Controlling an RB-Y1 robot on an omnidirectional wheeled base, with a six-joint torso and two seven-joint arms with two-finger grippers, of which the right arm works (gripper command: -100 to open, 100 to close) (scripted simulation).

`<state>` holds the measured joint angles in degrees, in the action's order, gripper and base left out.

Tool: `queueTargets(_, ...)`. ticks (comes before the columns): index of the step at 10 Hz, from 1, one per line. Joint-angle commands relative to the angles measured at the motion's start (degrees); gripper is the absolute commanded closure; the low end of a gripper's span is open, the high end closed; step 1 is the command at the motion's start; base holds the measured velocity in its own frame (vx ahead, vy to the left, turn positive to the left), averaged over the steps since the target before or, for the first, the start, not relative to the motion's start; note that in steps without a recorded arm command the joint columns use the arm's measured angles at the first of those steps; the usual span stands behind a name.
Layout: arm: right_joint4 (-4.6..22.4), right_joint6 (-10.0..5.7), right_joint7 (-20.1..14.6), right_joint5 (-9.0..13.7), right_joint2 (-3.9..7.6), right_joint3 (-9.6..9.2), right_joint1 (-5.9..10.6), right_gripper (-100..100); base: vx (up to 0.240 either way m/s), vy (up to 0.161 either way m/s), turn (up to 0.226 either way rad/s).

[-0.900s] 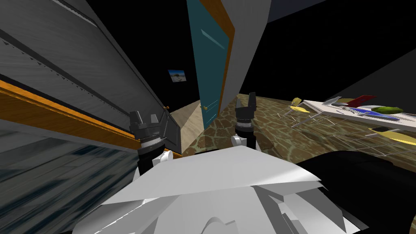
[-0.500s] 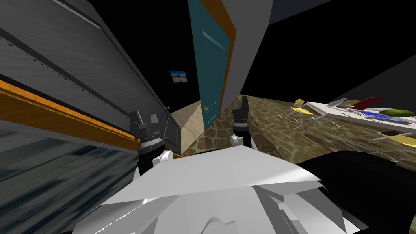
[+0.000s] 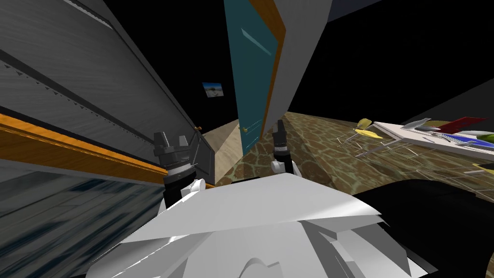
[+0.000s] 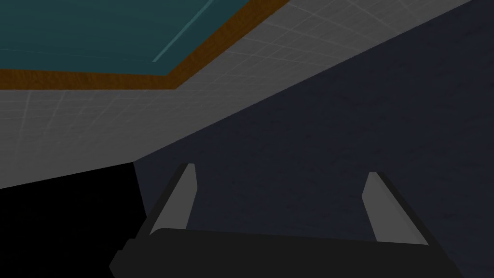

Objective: Push the door open

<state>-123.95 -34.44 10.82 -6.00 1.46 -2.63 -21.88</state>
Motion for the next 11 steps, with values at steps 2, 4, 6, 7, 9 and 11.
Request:
queueTargets(2, 4.80, -1.12, 3.36, -1.28, 0.61, -0.09, 1.60, -100, 0.078, -0.042, 0.054)
queueTargets(4, 7.23, -1.54, 4.73, -1.81, 0.86, -0.09, 2.31, -100, 0.076, -0.040, 0.049)
queueTargets(6, 11.20, -2.40, 7.48, -2.88, 1.37, -0.08, 3.74, -100, 0.072, -0.036, 0.059)
queueTargets(7, 11.57, -2.40, 7.48, -2.88, 1.37, -0.08, 3.74, -100, 0.056, -0.035, 0.027)
queueTargets(9, 15.61, -3.35, 10.51, -4.05, 1.85, -0.08, 5.32, -100, 0.063, -0.040, 0.059)
queueTargets(11, 18.73, -3.82, 12.02, -4.64, 2.09, -0.08, 6.11, -100, 0.053, -0.030, 0.036)
